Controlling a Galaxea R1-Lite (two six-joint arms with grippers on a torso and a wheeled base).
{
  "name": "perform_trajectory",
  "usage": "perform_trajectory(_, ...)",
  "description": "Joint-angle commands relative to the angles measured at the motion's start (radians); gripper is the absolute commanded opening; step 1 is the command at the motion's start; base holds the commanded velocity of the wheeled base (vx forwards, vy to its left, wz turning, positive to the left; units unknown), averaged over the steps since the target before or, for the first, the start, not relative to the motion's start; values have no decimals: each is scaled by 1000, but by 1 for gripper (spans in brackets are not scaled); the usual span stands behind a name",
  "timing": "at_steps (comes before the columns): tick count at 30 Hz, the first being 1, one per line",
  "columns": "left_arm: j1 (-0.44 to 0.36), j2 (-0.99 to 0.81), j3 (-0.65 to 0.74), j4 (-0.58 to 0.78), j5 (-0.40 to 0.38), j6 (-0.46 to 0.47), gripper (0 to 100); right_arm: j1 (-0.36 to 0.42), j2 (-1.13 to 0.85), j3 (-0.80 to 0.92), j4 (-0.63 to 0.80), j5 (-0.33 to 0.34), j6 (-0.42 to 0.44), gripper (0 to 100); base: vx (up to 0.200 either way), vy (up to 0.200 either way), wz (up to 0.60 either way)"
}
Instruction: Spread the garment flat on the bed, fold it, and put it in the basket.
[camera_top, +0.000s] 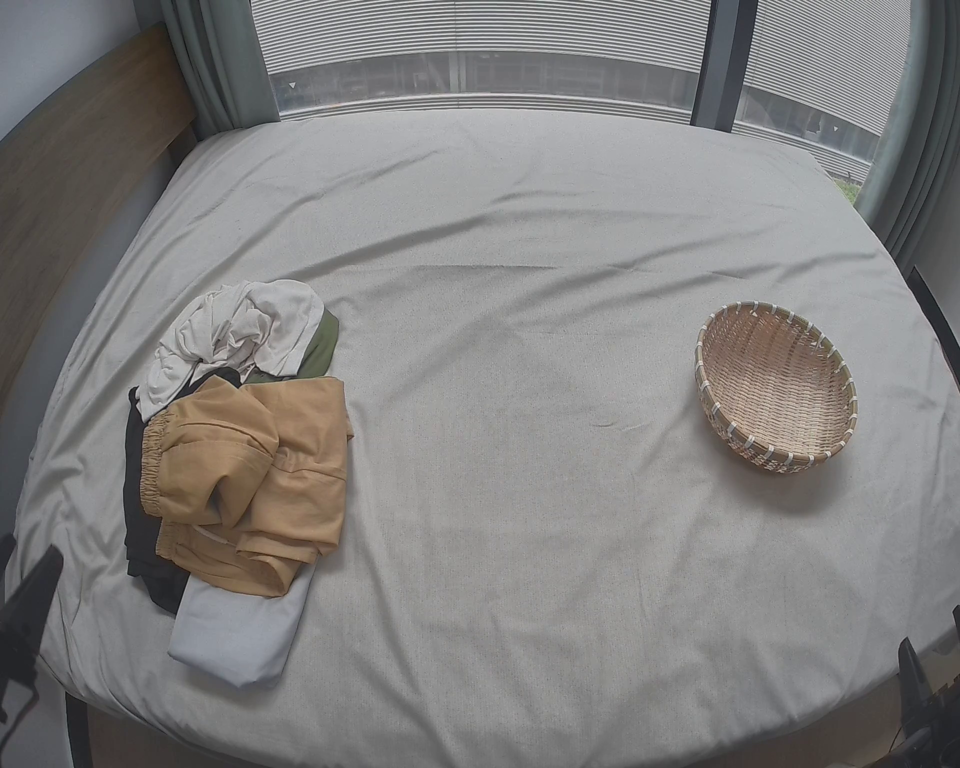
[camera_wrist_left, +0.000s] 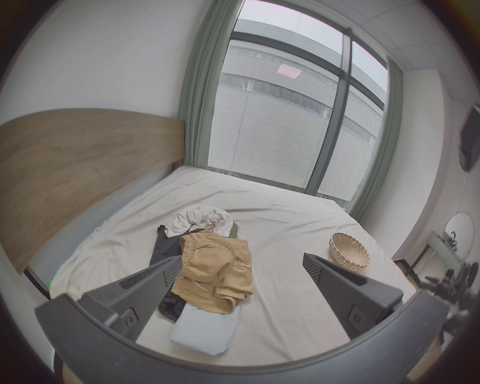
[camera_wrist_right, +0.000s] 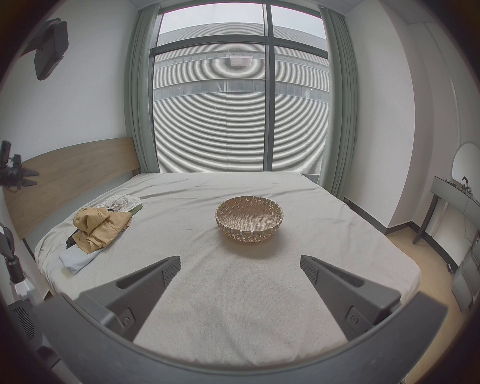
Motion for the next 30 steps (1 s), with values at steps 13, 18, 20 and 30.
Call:
perform_trajectory(13, 522, 702, -124, -312, -586, -70, 100, 0, -16, 18, 0, 6, -2, 100, 0, 0, 0)
perform_trajectory(18, 548, 800, -124, -397, -646, -73, 100, -1, -16, 18, 0, 6, -2, 100, 0, 0, 0)
perform_trajectory(20, 549, 835, -124, -412, -658, -73, 100, -1, -16, 18, 0, 6, -2, 100, 0, 0, 0)
perform_trajectory(30, 551, 1064, -138, -613, -672, -75, 100, -3, -16, 18, 0, 7, -2, 100, 0, 0, 0)
